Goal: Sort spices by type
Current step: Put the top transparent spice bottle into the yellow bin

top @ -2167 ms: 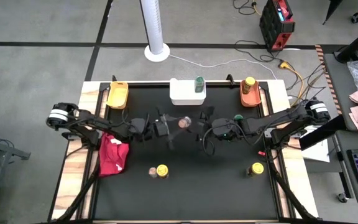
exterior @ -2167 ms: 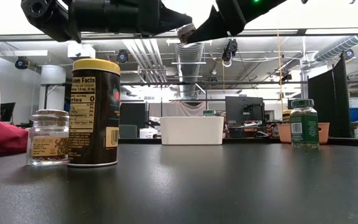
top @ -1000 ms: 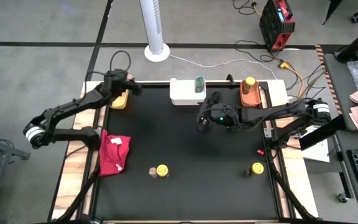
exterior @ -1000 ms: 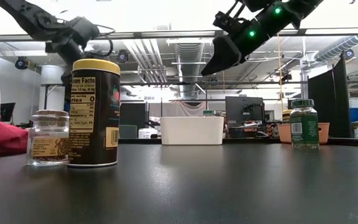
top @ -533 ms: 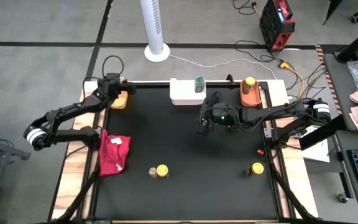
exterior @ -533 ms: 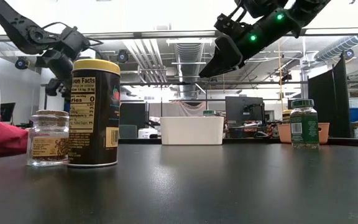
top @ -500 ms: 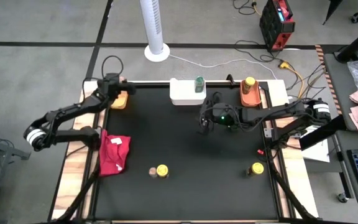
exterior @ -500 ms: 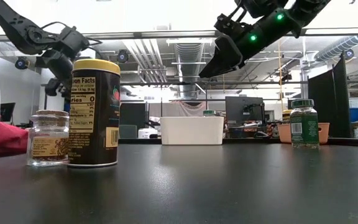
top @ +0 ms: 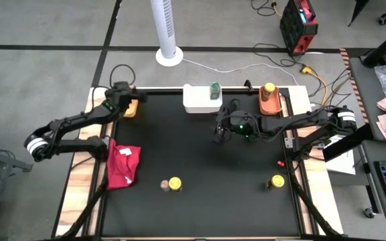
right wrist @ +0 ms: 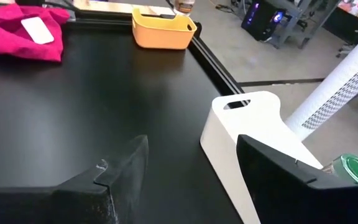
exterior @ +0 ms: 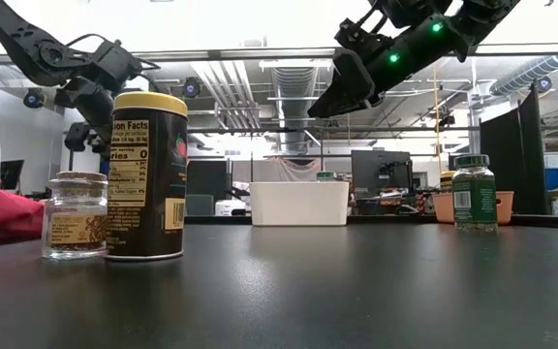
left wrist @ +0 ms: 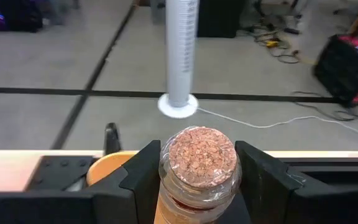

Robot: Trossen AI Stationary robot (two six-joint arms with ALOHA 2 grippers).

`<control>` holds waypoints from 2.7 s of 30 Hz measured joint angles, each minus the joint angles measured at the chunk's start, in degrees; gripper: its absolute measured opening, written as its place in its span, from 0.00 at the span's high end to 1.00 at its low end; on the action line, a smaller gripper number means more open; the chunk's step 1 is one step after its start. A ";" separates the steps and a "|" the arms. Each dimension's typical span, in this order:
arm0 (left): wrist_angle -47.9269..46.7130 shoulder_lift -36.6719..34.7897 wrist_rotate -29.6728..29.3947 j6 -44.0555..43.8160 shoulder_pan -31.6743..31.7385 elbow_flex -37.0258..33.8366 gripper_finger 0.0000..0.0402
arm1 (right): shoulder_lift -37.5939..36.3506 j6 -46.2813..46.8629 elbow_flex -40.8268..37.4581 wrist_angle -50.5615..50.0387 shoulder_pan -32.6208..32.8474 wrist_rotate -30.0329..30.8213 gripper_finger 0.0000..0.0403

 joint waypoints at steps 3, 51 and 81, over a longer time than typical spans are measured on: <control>-0.68 0.37 -6.03 -0.63 -2.03 0.00 0.59 | 0.01 0.01 -0.06 0.00 0.02 0.00 0.41; 1.15 17.02 -12.01 -15.26 -3.39 0.24 0.59 | 0.04 0.61 -0.20 0.03 0.04 -1.69 0.39; -0.30 16.93 -13.43 -15.92 -3.47 -0.09 0.55 | 0.04 0.90 -0.20 0.03 0.04 -1.70 0.35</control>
